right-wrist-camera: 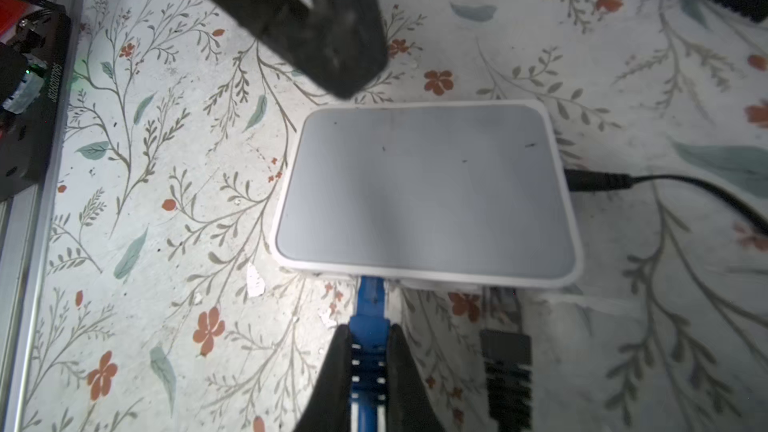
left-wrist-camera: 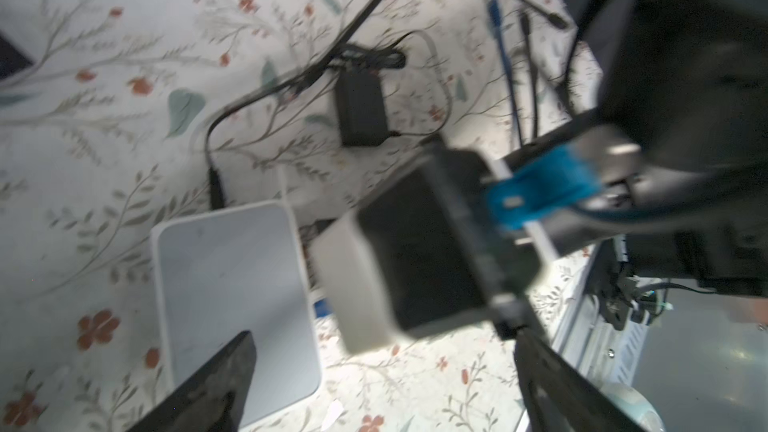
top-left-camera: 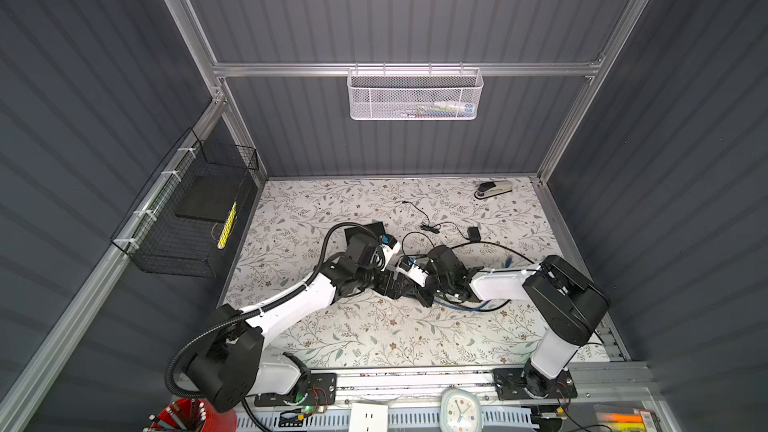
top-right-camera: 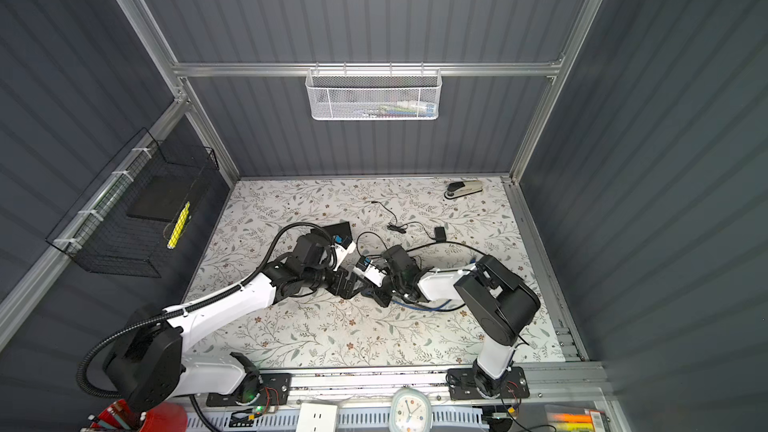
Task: Insert the plug into the switch port
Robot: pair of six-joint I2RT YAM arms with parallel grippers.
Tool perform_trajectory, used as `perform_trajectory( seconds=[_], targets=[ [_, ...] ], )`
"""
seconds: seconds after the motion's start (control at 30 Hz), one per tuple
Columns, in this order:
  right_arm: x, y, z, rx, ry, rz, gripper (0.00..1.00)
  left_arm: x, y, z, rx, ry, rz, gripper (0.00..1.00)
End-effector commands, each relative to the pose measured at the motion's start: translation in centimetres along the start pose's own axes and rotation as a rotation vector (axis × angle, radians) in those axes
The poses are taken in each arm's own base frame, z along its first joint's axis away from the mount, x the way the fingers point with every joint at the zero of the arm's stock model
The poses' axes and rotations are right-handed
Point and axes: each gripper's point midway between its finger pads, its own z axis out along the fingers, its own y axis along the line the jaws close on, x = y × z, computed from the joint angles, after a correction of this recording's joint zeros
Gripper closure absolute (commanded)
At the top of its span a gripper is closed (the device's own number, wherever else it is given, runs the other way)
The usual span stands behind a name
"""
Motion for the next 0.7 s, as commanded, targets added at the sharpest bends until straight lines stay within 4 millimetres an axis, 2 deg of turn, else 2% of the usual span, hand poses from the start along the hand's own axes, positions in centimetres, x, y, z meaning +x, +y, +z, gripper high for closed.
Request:
perform_trajectory(
  seconds=[0.0,0.07,0.23,0.3,0.37,0.43,0.5,0.57,0.67],
  targets=[
    [-1.3,0.4,-0.8,-0.002,-0.053,-0.004,1.0,0.9,1.6,-0.9,-0.066,-0.074,-0.005,0.0],
    [-1.4,0.5,-1.1,0.004,-0.068,-0.017,1.0,1.2,3.4,-1.7,-0.155,-0.13,-0.066,0.0],
    [-0.2,0.8,-0.8,-0.012,-0.053,-0.019,1.0,2.2,7.7,-3.9,-0.378,-0.266,-0.312,0.0],
    [0.0,0.9,-0.8,-0.012,-0.06,-0.019,1.0,3.0,9.0,-4.0,-0.416,-0.263,-0.436,0.0],
    [0.2,0.9,-0.8,-0.015,-0.059,-0.022,1.0,3.8,9.7,-2.6,-0.387,-0.208,-0.561,0.0],
    [0.3,1.0,-0.7,-0.02,-0.056,-0.02,1.0,3.9,9.4,-0.2,-0.288,-0.132,-0.681,0.02],
    [0.3,1.0,-0.7,-0.021,-0.055,-0.019,1.0,3.2,8.3,2.2,-0.186,-0.069,-0.708,0.11],
    [0.4,1.0,-0.7,-0.021,-0.052,-0.017,1.0,3.2,8.1,3.4,-0.149,-0.036,-0.72,0.17],
    [0.8,1.0,-0.6,-0.026,-0.038,-0.011,1.0,3.8,8.2,4.1,-0.125,0.01,-0.717,0.25]
  ],
)
